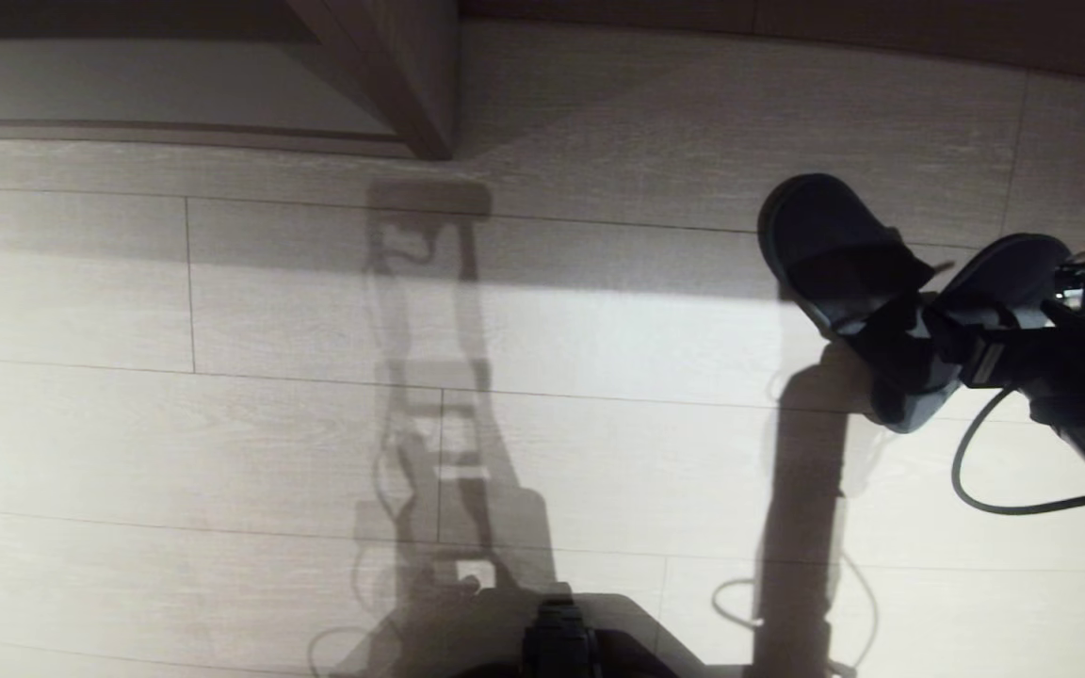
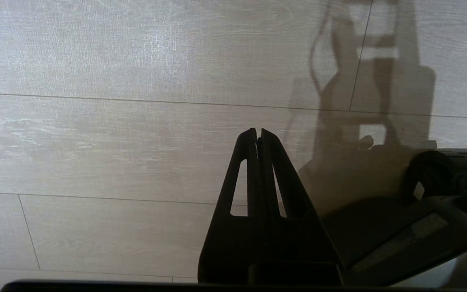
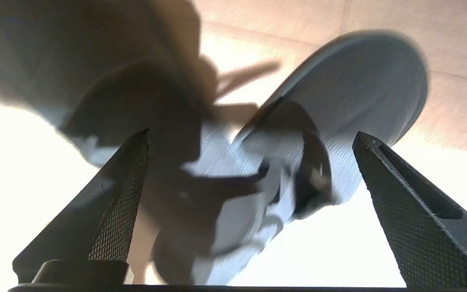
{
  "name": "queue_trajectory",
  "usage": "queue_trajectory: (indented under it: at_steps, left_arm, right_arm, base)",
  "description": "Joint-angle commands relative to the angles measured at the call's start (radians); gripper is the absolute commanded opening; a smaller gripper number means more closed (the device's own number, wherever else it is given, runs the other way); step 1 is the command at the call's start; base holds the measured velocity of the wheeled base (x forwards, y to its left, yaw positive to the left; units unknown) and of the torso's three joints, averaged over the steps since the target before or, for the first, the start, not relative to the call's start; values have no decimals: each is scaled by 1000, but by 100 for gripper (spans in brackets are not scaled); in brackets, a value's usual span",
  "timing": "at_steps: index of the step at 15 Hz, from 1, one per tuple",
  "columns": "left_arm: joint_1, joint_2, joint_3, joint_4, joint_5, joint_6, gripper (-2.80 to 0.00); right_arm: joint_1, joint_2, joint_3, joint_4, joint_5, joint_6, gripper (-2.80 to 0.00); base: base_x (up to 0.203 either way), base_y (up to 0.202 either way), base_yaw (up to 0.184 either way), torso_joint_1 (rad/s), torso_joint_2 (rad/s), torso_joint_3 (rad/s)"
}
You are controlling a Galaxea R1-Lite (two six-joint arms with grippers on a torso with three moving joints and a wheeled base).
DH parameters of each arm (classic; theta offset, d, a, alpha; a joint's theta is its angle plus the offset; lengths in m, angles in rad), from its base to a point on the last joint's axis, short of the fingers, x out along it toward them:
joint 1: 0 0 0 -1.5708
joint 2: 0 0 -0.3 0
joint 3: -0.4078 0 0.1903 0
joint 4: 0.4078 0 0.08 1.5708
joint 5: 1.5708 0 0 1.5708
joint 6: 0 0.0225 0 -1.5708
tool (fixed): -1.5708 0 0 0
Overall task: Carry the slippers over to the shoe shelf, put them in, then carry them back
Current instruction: Place the slippers on the floor
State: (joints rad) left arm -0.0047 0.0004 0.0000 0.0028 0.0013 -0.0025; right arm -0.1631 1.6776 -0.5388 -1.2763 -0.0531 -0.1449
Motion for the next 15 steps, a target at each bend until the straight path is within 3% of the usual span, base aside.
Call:
queue_trajectory:
  at_steps: [1, 4, 7, 8, 12, 15]
  left_arm:
    - [0, -2, 2, 0, 0, -1, -280]
    - [0, -2, 2, 0, 0, -1, -280]
    - [0, -2, 2, 0, 0, -1, -280]
    - [0, -2, 2, 0, 0, -1, -280]
    - [0, -2, 2, 0, 0, -1, -280]
    - [0, -2, 2, 0, 0, -1, -280]
  right_arm:
    - [12, -67, 79, -5, 21, -8, 0]
    - [58, -144, 212, 2, 151, -23, 0]
    - [109, -109, 230, -2, 178, -22, 0]
    - [120, -79, 229, -11, 181, -20, -280]
    - [132, 38, 144, -63, 196, -24, -280]
    - [128, 104, 102, -183, 179, -31, -280]
  base:
    - [0, 0, 0, 0, 0, 0]
    - [0, 0, 0, 0, 0, 0]
    - [0, 0, 0, 0, 0, 0]
    - [0, 0, 0, 0, 0, 0]
    - [0, 0, 0, 0, 0, 0]
    - [0, 0, 0, 0, 0, 0]
